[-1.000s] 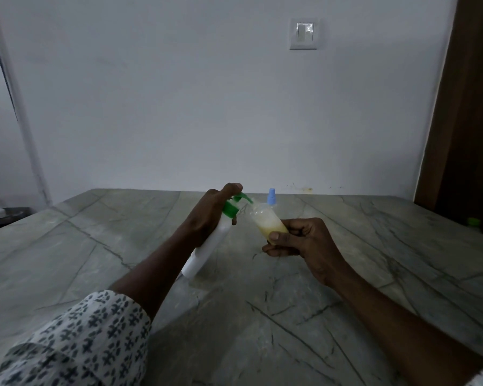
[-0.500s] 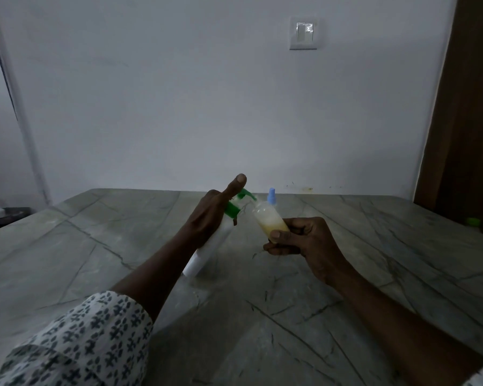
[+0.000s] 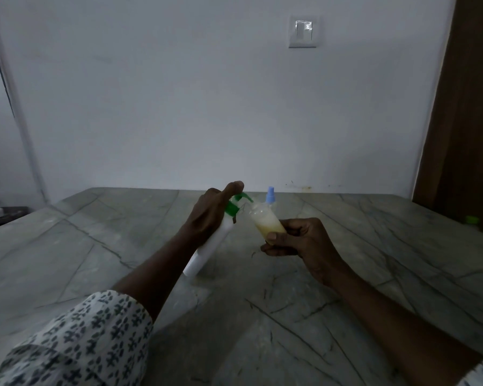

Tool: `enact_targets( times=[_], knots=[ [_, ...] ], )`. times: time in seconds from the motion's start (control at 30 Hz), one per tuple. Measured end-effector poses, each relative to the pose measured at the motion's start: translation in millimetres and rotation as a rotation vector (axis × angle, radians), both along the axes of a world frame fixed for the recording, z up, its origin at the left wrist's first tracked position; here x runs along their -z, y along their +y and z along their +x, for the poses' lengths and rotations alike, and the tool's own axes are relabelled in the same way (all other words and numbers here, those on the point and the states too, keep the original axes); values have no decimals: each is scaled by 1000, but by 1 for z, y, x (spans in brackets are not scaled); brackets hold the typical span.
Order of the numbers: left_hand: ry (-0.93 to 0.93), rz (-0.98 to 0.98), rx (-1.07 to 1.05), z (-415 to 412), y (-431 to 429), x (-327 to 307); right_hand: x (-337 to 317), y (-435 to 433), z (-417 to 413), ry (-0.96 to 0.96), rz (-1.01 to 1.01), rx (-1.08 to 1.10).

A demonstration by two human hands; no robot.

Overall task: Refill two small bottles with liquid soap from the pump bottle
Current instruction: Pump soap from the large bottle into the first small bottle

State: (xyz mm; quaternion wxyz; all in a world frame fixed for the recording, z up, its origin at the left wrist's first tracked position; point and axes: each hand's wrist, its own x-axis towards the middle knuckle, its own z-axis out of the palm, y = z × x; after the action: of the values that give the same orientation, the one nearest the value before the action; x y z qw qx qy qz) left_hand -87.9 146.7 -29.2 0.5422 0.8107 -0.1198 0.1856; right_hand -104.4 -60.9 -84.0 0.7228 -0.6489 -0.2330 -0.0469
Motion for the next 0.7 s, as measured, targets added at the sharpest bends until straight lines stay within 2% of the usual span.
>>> enact_targets(
  times=[0.37,0.53,0.7],
  knots=[
    [12,122,-14,-2,-7,0,7,8,-2,143,37,-159],
    [10,114,-31,-1,-8,2,7,7,-1,137,28,-164],
    [-68,89,-73,3,-7,2,8,7,0,113,-6,-140]
  ],
)
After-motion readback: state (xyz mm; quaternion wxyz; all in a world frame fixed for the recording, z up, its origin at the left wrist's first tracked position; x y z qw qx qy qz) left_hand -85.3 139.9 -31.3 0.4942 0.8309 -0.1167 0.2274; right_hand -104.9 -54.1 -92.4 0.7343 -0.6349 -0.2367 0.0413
